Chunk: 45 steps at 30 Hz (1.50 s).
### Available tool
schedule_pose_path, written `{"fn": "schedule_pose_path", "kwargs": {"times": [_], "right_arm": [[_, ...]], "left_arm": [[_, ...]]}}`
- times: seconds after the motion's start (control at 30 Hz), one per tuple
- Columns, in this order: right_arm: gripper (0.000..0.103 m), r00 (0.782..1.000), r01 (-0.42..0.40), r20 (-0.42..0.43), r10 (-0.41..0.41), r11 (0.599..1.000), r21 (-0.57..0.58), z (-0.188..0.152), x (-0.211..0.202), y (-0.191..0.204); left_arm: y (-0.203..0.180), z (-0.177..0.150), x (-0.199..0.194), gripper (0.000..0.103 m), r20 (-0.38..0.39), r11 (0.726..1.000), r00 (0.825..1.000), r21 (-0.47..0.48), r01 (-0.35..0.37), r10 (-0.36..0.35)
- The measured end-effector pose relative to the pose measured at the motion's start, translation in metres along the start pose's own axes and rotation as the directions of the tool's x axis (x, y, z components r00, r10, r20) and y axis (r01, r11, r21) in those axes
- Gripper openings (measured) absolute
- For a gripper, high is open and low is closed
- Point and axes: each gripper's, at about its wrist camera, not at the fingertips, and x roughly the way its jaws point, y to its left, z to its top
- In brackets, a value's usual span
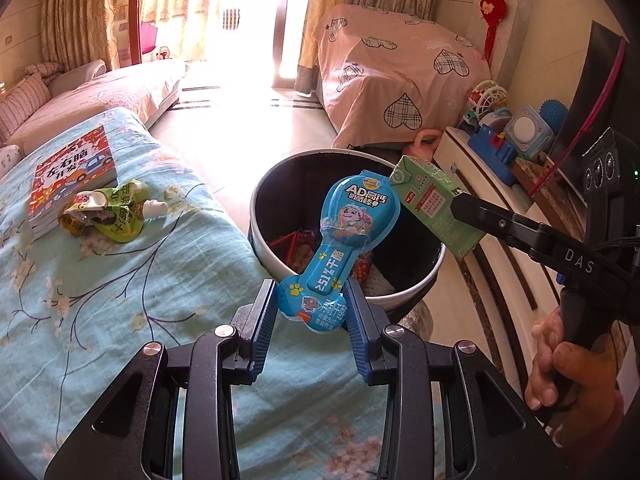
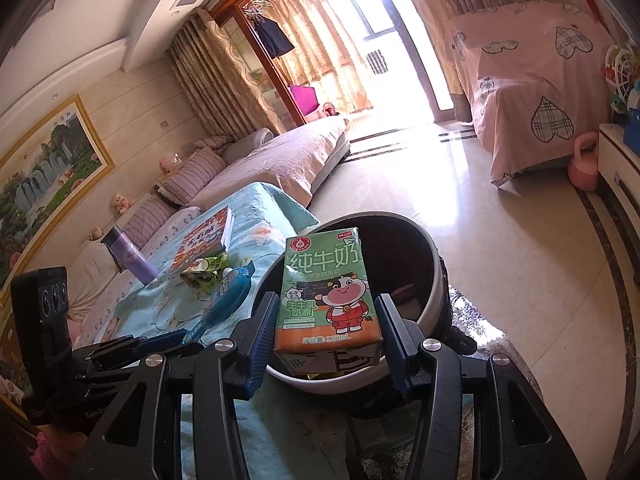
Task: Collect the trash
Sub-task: 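Carry the blue candy with the left tool while the right tool carries the milk carton over the bin, then open the left tool over the bin while the right tool releases the milk carton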
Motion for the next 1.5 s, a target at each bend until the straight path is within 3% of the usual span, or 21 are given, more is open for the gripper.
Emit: {"fn": "schedule_pose_path", "kwargs": {"times": [1.5], "right_arm": [[0.05, 0.997, 0.052, -0.06, -0.053, 0.998, -0.03, 0.018, 0.04, -0.009]], "left_arm": [[0.0, 0.035, 0.05, 0.033, -0.09, 0.998, 0.994, 0.046, -0.049, 0.053]]}}
